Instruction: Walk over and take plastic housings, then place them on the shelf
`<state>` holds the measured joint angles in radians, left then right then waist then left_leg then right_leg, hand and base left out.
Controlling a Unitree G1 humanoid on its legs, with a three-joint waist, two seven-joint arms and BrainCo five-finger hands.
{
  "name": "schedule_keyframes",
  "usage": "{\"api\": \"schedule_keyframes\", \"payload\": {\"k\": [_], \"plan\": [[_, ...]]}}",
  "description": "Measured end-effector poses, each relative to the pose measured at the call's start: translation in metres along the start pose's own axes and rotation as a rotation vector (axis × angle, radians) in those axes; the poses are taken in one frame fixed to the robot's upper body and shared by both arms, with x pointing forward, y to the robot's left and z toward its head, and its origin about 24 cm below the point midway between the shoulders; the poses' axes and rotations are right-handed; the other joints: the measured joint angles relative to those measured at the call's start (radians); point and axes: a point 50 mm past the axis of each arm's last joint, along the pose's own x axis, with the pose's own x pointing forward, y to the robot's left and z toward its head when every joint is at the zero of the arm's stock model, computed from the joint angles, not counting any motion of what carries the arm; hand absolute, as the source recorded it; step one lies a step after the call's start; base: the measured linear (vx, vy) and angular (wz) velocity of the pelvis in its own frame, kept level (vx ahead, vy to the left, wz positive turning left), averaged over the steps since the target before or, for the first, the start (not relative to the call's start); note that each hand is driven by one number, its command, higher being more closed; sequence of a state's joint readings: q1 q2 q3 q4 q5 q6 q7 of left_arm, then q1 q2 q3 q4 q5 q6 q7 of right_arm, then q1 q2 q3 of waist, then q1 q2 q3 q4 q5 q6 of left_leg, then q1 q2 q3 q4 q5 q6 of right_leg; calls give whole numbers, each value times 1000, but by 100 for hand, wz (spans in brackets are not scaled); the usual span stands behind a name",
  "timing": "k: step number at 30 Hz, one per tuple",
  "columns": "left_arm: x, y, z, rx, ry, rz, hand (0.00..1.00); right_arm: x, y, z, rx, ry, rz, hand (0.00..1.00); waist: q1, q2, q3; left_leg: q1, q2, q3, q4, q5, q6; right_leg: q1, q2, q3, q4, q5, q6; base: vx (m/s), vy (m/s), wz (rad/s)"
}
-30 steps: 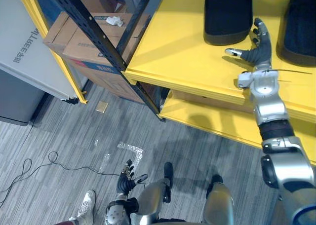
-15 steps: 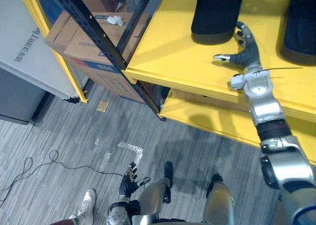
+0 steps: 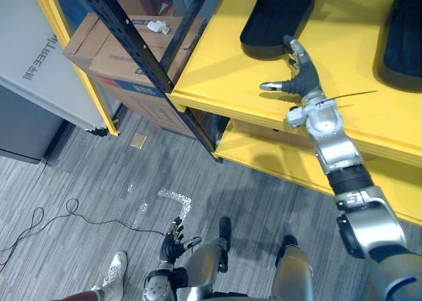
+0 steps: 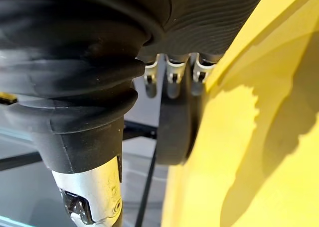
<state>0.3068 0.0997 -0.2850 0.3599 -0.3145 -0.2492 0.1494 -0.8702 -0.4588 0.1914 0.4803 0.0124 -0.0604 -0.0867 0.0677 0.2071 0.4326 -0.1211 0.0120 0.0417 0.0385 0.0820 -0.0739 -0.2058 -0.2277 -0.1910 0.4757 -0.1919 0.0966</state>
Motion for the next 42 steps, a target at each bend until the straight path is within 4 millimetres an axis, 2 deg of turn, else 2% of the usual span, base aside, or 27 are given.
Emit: {"api": "schedule_keyframes", "payload": {"k": [4,8,10,12,14,16,17,19,20,22,25,28,32,35,36,39,40,42], "plan": [[0,0,0,1,0,1,0,0,0,0,-36,-3,-13,0,0,-6,4,0,1,1,-2,0,0,3,1,-1,-7,3,2,0,0,0],[-1,1,-1,4,1,2,0,0,-7,3,-69,-19,-100,0,0,-17,6,32,4,7,-23,1,0,36,7,0,-36,10,7,38,9,-5],[-1,1,-2,9,-1,1,0,-2,-16,20,-37,-94,-176,0,-1,-28,4,34,11,18,-33,1,0,37,17,5,-57,21,7,55,11,-13],[-2,2,-4,12,9,2,0,-12,-26,32,9,-165,-261,0,-8,-40,0,42,17,21,-39,1,0,55,27,6,-88,33,9,90,17,-9],[-4,5,-7,18,21,8,0,-31,-29,33,64,-194,-335,0,-20,-68,-14,72,23,30,-54,-4,1,89,38,11,-123,40,12,109,15,-12],[-3,8,-5,18,7,21,0,-56,-27,29,112,-202,-377,0,-30,-111,-38,87,29,50,-54,-20,0,105,47,23,-149,44,13,110,15,-24],[-3,9,-4,17,3,26,0,-63,-24,26,124,-195,-377,0,-32,-123,-49,87,32,57,-52,-25,-1,105,51,30,-158,47,14,116,10,-33],[-1,14,-1,14,-14,52,0,-93,-21,15,166,-155,-394,0,-58,-164,-88,95,43,74,-50,-40,-1,134,70,39,-214,74,18,139,11,-25],[0,16,-1,13,-14,60,0,-101,-21,12,180,-140,-403,0,-62,-174,-94,104,44,81,-50,-44,0,145,73,46,-232,81,19,136,33,-31],[0,24,-4,12,1,94,0,-131,-25,-3,195,-68,-431,0,-82,-199,-134,126,47,110,-45,-67,3,178,79,65,-281,98,26,104,50,-34],[1,32,-7,8,17,137,0,-167,-31,-20,224,18,-467,0,-93,-215,-177,149,47,143,-44,-87,5,200,85,105,-329,122,33,84,59,-39],[-3,44,-19,-8,67,217,0,-205,-36,-36,224,97,-514,0,-131,-227,-222,176,47,190,-46,-108,8,218,88,144,-371,144,39,36,50,-41],[-9,55,-34,-32,136,290,0,-241,-41,-47,246,167,-591,0,-155,-233,-250,204,48,245,-49,-128,7,225,91,196,-398,161,44,3,41,-45],[-17,64,-50,-108,211,357,0,-267,-43,-58,262,217,-749,0,-188,-242,-267,218,48,274,-57,-133,7,223,95,225,-401,163,44,-11,18,-26],[-19,67,-55,-120,238,372,0,-277,-42,-67,248,267,-803,0,-194,-243,-270,229,47,278,-65,-132,6,226,96,228,-401,163,44,4,7,-23],[-22,75,-69,-201,324,435,0,-330,-29,-111,173,576,-1032,0,-194,-243,-284,245,47,299,-70,-132,6,228,99,247,-403,163,44,8,2,-17],[-23,76,-71,-211,337,442,0,-341,-25,-118,156,641,-1075,0,-195,-239,-288,246,47,299,-71,-132,6,228,99,247,-403,163,44,18,-5,-7],[-25,76,-78,-232,377,446,0,-386,-11,-140,111,871,-1190,0,-196,-226,-290,266,46,300,-79,-132,6,246,99,247,-409,163,43,16,-3,-1]]}}
